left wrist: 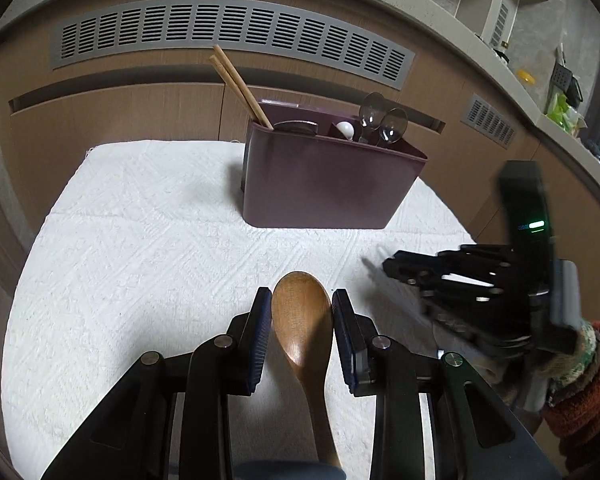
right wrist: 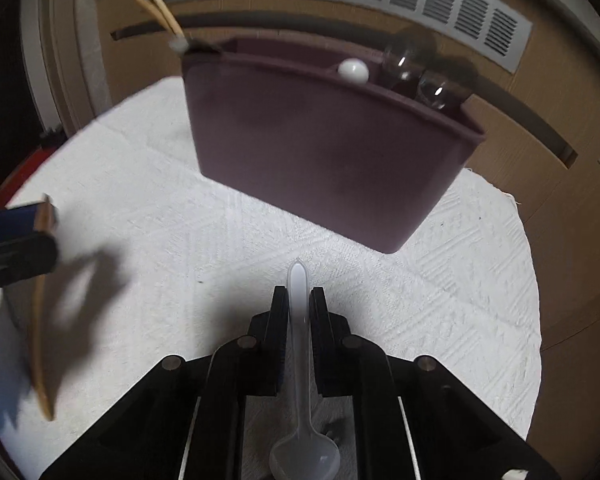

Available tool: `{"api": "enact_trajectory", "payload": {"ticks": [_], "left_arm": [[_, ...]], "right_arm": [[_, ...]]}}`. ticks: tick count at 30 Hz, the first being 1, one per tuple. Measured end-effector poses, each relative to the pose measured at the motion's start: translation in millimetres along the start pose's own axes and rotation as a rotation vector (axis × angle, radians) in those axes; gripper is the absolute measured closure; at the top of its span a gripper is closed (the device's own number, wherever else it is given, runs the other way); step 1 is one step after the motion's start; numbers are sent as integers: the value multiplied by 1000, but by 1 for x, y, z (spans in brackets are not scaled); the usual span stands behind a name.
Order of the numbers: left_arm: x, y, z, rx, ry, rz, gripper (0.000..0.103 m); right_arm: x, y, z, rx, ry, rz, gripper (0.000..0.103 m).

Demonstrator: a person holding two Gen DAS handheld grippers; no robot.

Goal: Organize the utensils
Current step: 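Grasp the wooden spoon with the left tool and lift it, then carry the wooden and white spoons over the maroon holder and open both tools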

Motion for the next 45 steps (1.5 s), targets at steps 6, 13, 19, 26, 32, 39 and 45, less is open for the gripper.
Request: {"api": "enact_trajectory", "payload": {"ticks": [6, 13, 19, 26, 32, 39, 45], "left_arm": [[8, -6, -18, 34, 40, -9, 72], [15, -19, -41, 87, 22, 1, 72], [24, -27, -54, 109, -4, 42, 72], [40, -64, -86, 192, 5, 97, 72], [65, -157, -152, 389, 15, 181, 72], [48, -226, -132, 429, 8, 144, 72], [32, -232, -71, 340, 1, 148, 72]], "right_arm": [[18, 1, -57, 118, -65, 106, 93], [31, 4, -104, 227, -93, 162, 93], [35, 2, -117, 280, -82, 169, 93], [41, -3, -132, 332, -46, 172, 93], [58, -73, -237, 688, 41, 151, 93], [71, -129, -272, 903, 20, 146, 93], [80, -152, -210, 829, -19, 164, 93]]}}
Point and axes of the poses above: each gripper's, at about its wrist camera, not at the fingertips, and z roughly the way its jaws point, x to its right, y to its underside, the point moved 6 cm from there along z, roughly the way its jaws point, and after that the axes turned 2 degrees about -x, right-handed, at the moved point
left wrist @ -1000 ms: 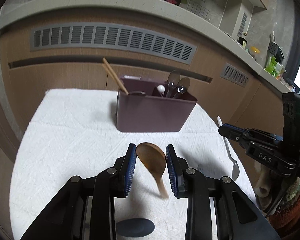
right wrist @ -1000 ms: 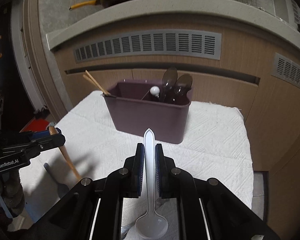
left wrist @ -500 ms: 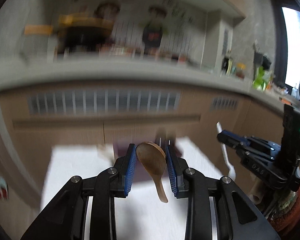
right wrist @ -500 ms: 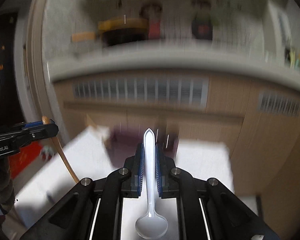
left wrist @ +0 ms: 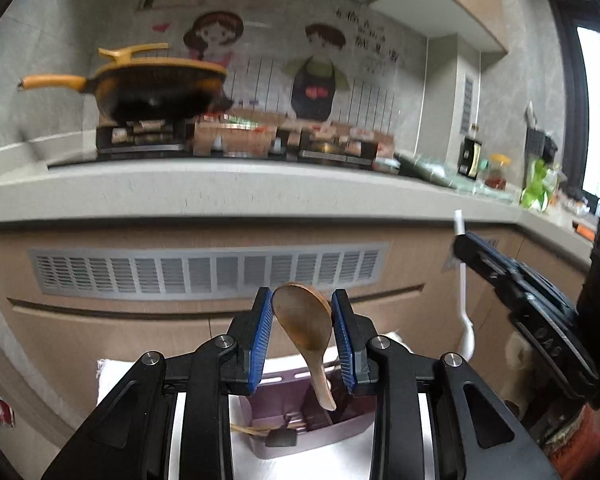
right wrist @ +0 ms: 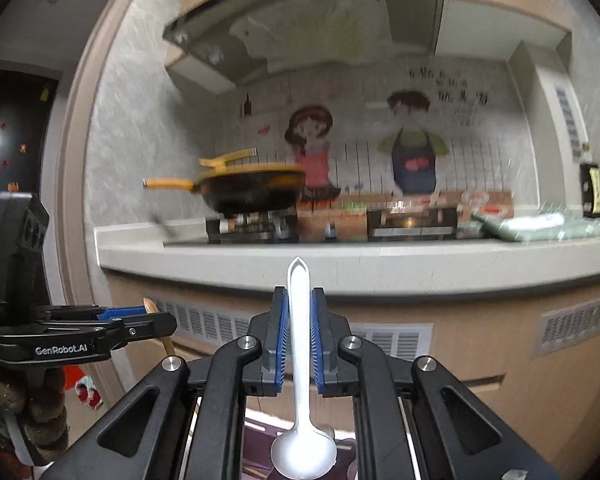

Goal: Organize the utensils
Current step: 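Carry the wooden and white spoons over the maroon holder and open both tools, then lower the right tool onto the metal spoon and grasp it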

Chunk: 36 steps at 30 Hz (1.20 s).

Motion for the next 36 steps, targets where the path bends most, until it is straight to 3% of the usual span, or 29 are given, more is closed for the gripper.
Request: {"api": "enact_trajectory", "payload": {"ticks": [7, 15, 17, 18, 20, 21, 25, 29, 32, 36], "left_arm": [[-13, 18, 48, -63, 1, -20, 72], [-18, 49, 85, -141, 12, -46, 72], [-19, 62, 97, -181, 63, -85, 68], [-19, 68, 103, -209, 82, -98, 60], [-19, 79, 112, -244, 97, -115, 52], [-17, 83, 113, -243, 100, -115, 52], [-9, 86, 89, -210, 149, -114, 50], [-11, 94, 46, -186, 119, -87, 47], [-16, 118, 15, -212, 81, -65, 44], [-27, 168, -16, -313, 53, -25, 44]], "right_arm": [[7, 50, 64, -112, -3, 18, 93], [27, 92, 98, -186, -33, 87, 93], [32, 106, 104, -235, -64, 116, 90], [33, 115, 106, -271, -95, 141, 90], [39, 137, 111, -361, -134, 197, 77], [42, 145, 110, -386, -123, 205, 76], [49, 161, 85, -421, -54, 173, 76], [43, 164, 46, -449, -27, 114, 76], [33, 178, 21, -515, -17, 71, 76], [22, 211, -14, -635, -4, 65, 76]]}}
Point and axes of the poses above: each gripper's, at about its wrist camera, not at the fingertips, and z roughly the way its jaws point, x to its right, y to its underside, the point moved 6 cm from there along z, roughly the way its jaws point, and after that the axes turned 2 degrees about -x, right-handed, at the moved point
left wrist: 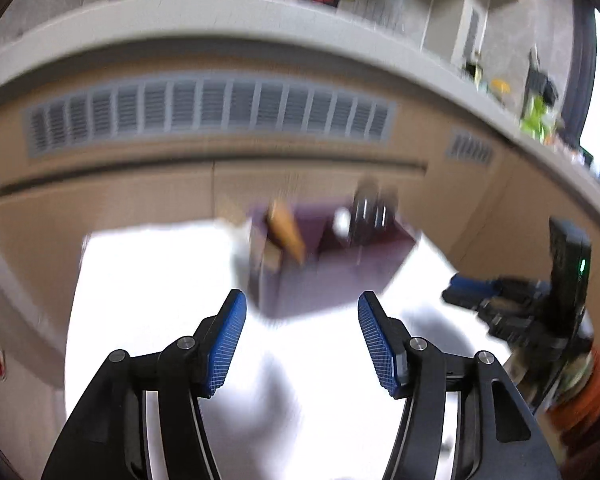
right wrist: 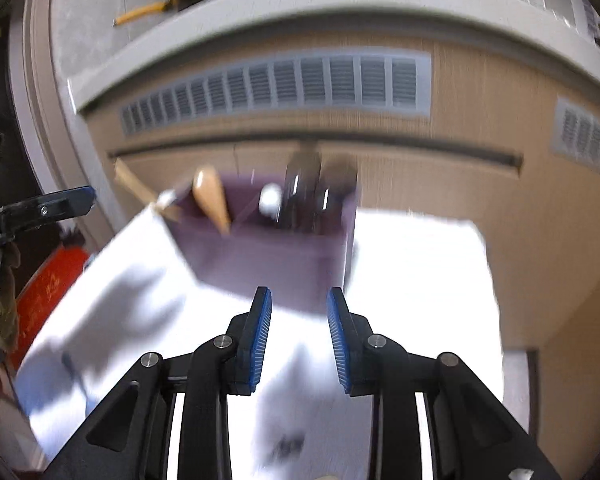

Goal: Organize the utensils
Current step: 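Lower the right tool onto the metal spoon and grasp it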

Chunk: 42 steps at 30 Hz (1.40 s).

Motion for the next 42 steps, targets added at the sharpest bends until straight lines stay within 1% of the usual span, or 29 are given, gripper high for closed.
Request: {"api": "enact_trajectory", "payload": {"ticks": [2, 3, 5, 7, 9, 11, 12, 14, 16, 17, 19, 20, 23, 25, 27, 28, 30, 32, 34, 36, 38, 40, 41, 42], "left_arm": [[-10, 34, -2, -67, 5, -13, 44], [-17, 55, -2, -112, -1, -29, 44], [-30, 85, -4, -164, -27, -47, 44], [-40, 109, -10, -188, -47, -68, 44], [-40, 129, -16, -208, -14, -80, 44], [-30, 146, -21, -235, 29, -49, 44], [-22, 154, -21, -254, 39, -1, 44], [-10, 164, -18, -281, 18, 84, 44], [-2, 167, -11, -298, -7, 149, 44], [2, 166, -8, -291, -23, 183, 44], [2, 162, 0, -295, -48, 199, 44], [2, 158, 5, -293, -61, 197, 44], [-6, 143, 22, -290, -103, 177, 44], [-16, 138, 29, -288, -140, 151, 44], [-30, 133, 34, -279, -169, 102, 44], [-36, 131, 33, -272, -170, 79, 44], [-41, 128, 26, -261, -135, 39, 44], [-40, 128, 19, -255, -104, 35, 44], [-37, 127, 9, -247, -98, 49, 44], [-36, 129, -3, -238, -95, 64, 44], [-30, 131, -12, -237, -75, 77, 44], [-19, 139, -20, -258, -25, 111, 44], [-12, 145, -23, -273, -1, 141, 44], [-6, 151, -23, -287, 15, 168, 44]], "right_arm": [[-5, 32, -3, -73, -32, 33, 76], [-10, 44, -3, -103, -48, 50, 76], [-18, 75, -5, -167, -69, 67, 76], [-29, 101, -6, -210, -53, 48, 76], [-35, 116, -9, -224, -32, 29, 76], [-40, 125, -12, -232, -44, 21, 76], [-43, 126, -11, -236, -49, 21, 76], [-40, 129, -12, -239, -30, 23, 76], [-36, 130, -13, -238, -10, 25, 76], [-34, 128, -14, -238, -8, 28, 76], [-34, 129, -17, -237, -12, 27, 76], [-37, 124, -16, -240, -15, 23, 76], [-46, 128, -21, -254, -39, 1, 76], [-57, 135, -28, -264, -69, -44, 76], [-67, 144, -36, -276, -74, -105, 76], [-71, 149, -39, -284, -70, -147, 76], [-78, 158, -43, -297, -58, -215, 76], [-82, 164, -42, -310, -49, -257, 76], [-84, 159, -36, -296, -48, -268, 76], [-89, 146, -24, -277, -53, -276, 76], [-92, 128, -7, -240, -24, -303, 78], [-91, 109, 12, -208, 41, -325, 78], [-87, 98, 24, -197, 78, -313, 78], [-79, 89, 32, -197, 84, -286, 78]]}}
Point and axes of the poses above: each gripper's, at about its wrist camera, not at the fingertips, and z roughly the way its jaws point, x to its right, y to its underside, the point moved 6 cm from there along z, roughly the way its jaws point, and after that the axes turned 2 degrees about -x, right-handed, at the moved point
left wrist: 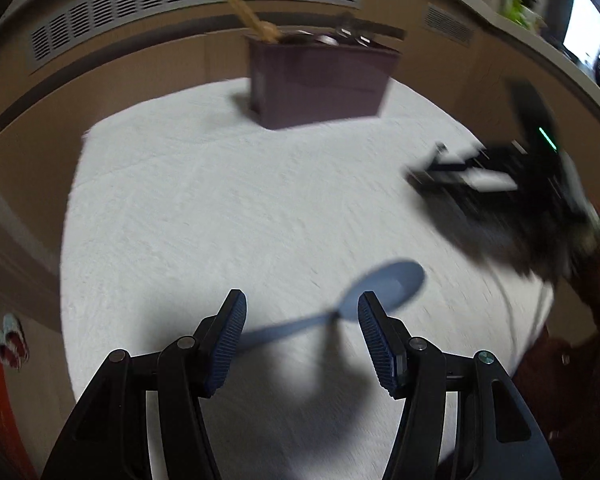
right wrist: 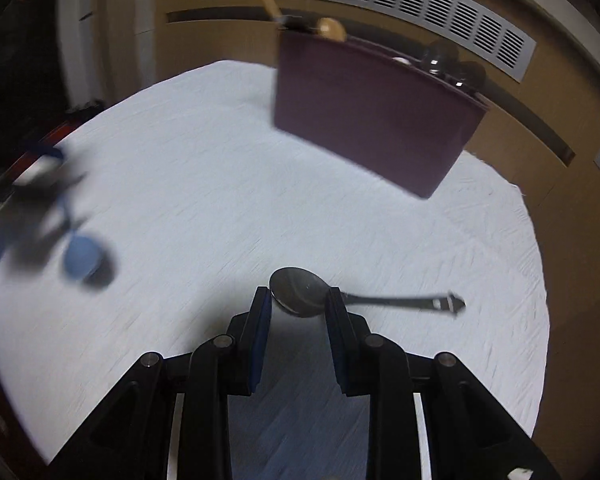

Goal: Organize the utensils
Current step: 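Lower the right tool onto the metal spoon and grasp it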

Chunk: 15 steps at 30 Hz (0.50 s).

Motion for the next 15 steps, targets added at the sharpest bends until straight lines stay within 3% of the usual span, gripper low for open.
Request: {"api": "enact_trajectory", "payload": {"ticks": [3, 6, 11, 15], "left_arm": [[18, 12, 14, -60, -31, 108, 44], [24, 4, 26, -59, -78, 159, 44], [1, -36, 52, -38, -139, 88, 44], [-39, -60, 62, -3, -151, -82, 44]], "right_arm": [[30, -16, 15, -41, -73, 162, 76], [49, -18, 4, -12, -149, 233, 76], [61, -7, -18, 10, -120, 143, 76], [81, 2, -16, -8, -112, 133, 76]]}}
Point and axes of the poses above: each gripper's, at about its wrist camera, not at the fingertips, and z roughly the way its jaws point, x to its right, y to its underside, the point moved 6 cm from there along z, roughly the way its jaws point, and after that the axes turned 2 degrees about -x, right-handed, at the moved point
